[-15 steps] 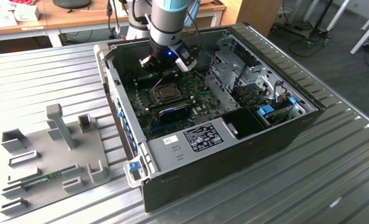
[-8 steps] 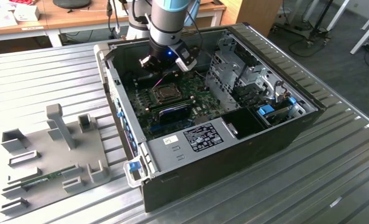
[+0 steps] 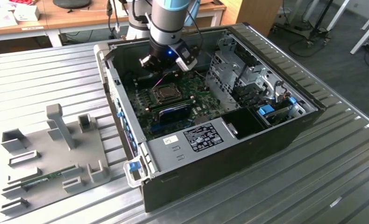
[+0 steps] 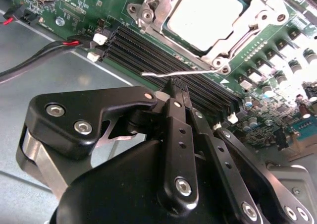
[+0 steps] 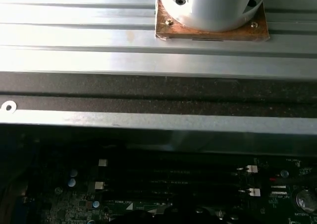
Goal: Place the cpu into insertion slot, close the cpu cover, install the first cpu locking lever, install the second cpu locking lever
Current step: 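Install the first cpu locking lever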
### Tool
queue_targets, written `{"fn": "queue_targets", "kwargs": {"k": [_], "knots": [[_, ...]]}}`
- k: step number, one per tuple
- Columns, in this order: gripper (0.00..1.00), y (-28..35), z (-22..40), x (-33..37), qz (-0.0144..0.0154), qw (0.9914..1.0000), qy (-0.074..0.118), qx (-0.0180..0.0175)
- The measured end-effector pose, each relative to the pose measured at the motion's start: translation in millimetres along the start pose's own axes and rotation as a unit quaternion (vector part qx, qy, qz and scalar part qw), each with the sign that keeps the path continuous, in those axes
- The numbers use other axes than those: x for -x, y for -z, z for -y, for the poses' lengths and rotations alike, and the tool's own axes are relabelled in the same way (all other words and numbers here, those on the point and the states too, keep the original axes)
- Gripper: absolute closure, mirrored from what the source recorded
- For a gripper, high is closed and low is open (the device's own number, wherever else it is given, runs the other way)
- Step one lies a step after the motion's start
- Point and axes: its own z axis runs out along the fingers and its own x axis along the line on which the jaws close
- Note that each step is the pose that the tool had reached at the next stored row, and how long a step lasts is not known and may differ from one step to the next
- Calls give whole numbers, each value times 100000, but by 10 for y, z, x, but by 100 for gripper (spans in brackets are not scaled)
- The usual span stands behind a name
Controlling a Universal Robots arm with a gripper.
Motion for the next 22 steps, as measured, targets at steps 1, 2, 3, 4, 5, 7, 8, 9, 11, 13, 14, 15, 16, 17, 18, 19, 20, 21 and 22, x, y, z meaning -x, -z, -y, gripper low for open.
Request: {"fn": "queue_targets", "kwargs": {"k": [1,2,3,4,5,7,8,9,11,13,14,15,16,17,18,19,20,21,22], "knots": [[90,1,2,0,1,100000,-5,-1],[90,1,4,0,1,100000,-4,2],[90,1,4,2,-1,100000,-3,-3],[90,1,4,4,-3,100000,0,-3],[90,1,5,8,-4,100000,5,-3],[90,0,6,15,-2,100000,0,0],[90,0,6,17,-2,100000,1,-3],[90,0,5,19,2,100000,-6,-3],[90,-1,5,21,1,100000,-3,1],[90,-3,6,22,-3,100000,-1,-5],[90,-6,7,22,2,100000,-1,-1],[90,-8,8,21,0,100000,-3,1],[90,-10,9,21,0,100000,-1,-4],[90,-13,10,21,1,100000,0,1],[90,-16,11,21,0,100000,-1,1],[90,-20,12,21,2,100000,0,3],[90,-23,13,22,0,100000,1,0],[90,-28,15,24,-3,100000,5,-3],[90,-33,16,27,-2,100000,8,-1]]}}
